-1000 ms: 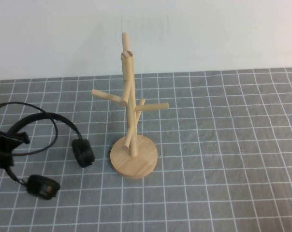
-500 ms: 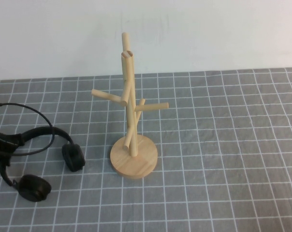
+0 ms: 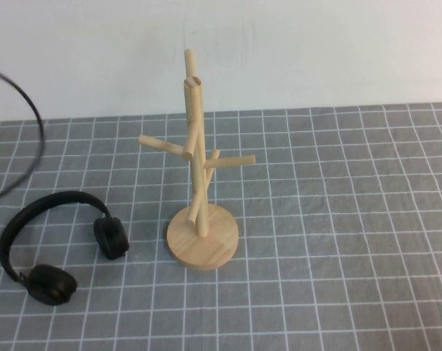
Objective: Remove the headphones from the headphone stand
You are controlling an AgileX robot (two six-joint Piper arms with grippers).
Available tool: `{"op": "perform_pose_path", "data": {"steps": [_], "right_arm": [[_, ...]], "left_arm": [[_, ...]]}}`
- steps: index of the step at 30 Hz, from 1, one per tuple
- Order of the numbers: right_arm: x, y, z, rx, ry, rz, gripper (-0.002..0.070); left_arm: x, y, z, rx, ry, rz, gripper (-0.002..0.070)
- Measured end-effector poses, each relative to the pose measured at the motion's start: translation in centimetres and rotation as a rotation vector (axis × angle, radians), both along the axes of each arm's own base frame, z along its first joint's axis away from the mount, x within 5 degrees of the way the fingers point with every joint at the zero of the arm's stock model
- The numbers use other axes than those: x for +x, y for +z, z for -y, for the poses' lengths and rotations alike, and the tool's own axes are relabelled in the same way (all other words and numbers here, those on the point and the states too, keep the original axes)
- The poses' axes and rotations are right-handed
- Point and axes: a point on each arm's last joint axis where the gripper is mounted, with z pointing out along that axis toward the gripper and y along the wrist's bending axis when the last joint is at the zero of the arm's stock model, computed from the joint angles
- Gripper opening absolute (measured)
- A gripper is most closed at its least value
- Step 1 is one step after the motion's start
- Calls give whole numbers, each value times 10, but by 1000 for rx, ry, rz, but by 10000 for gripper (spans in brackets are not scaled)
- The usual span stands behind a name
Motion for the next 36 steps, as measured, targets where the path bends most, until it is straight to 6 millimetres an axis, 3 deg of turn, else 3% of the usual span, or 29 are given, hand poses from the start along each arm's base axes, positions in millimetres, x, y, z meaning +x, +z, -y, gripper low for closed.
{"op": "perform_pose_path", "data": {"steps": [2,5,11,15,17,19,27,32,36], "right_arm": [[0,0,0,0,0,0,-8],[0,0,0,0,0,0,-8],[0,0,0,0,0,0,-8],[0,0,0,0,0,0,-8],[0,0,0,0,0,0,-8],[0,0,0,0,0,0,-8],[0,0,0,0,0,0,-8],[0,0,0,0,0,0,-8],[0,0,0,0,0,0,-8]], "left_arm": [[-20,37,2,29,-8,139,44],[-57,82,6,56,-11,310,11],[-153,148,17,129,-31,657,-1],[-219,157,25,162,-38,865,-3],[-250,153,29,182,-40,942,-3],[-269,145,31,210,-47,977,-3],[-268,113,33,247,-117,892,-3],[-263,104,37,439,-303,830,-3],[-263,94,40,451,-417,734,-3]]}}
